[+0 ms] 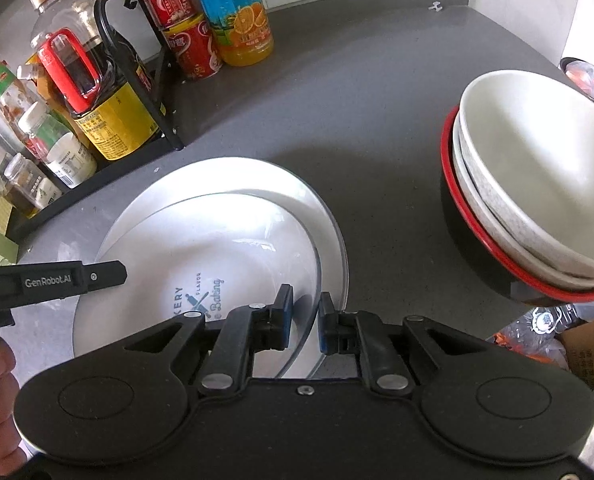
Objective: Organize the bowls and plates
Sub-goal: 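Lift the Bakery plate with both grippers and carry it over the plate stack, then lower the Bakery plate onto the Sweet plate with both grippers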
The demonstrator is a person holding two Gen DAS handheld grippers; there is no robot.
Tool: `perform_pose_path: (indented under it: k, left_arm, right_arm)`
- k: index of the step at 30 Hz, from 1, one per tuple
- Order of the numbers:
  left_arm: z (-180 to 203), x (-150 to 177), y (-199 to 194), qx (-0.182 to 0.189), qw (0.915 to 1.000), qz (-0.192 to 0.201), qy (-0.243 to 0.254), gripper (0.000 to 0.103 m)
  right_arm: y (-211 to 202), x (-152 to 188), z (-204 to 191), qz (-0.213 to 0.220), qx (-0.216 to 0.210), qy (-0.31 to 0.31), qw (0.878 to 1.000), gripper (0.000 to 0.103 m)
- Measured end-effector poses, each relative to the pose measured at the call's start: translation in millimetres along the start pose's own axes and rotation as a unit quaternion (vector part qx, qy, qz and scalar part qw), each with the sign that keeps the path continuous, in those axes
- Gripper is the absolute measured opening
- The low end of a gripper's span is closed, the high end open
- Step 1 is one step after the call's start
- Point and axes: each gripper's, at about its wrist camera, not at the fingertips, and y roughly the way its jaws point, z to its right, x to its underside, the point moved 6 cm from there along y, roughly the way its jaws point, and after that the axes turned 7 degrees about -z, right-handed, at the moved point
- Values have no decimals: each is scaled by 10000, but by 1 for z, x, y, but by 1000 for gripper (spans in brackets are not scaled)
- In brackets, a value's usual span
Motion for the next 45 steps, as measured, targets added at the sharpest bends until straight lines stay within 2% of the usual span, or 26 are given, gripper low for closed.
perform_pose_path:
  k: [10,19,22,27,34,38,42,45]
  left_arm:
    - [10,-3,5,-176,9990,-18,405,14]
    - [15,4,12,-144,9991,-57,396,18]
    - [16,4,14,-145,9990,-82,414,18]
    - [19,5,15,-191,9988,-29,445,18]
    - [19,1,13,-323,9980,55,538,17]
    - [22,0,13,-419,9964,101,729,18]
    - [27,1,13,-659,9937,114,902,18]
    - [32,1,13,-874,9902,-27,1091,18]
  right_arm:
    - [1,-8,7,-86,-190,96,9997,16]
    - [-7,-3,13,-313,-434,354,9979,17]
    - [-10,3,16,-386,-285,349,9982,16]
    - [-10,12,20,-341,-371,355,9981,11]
    - [-2,14,22,-332,-389,480,9975,12]
    - [-1,15,30,-371,-434,705,9959,23]
    - [-3,18,36,-375,-538,927,9935,24]
    - [-5,18,38,-361,-555,984,9929,25]
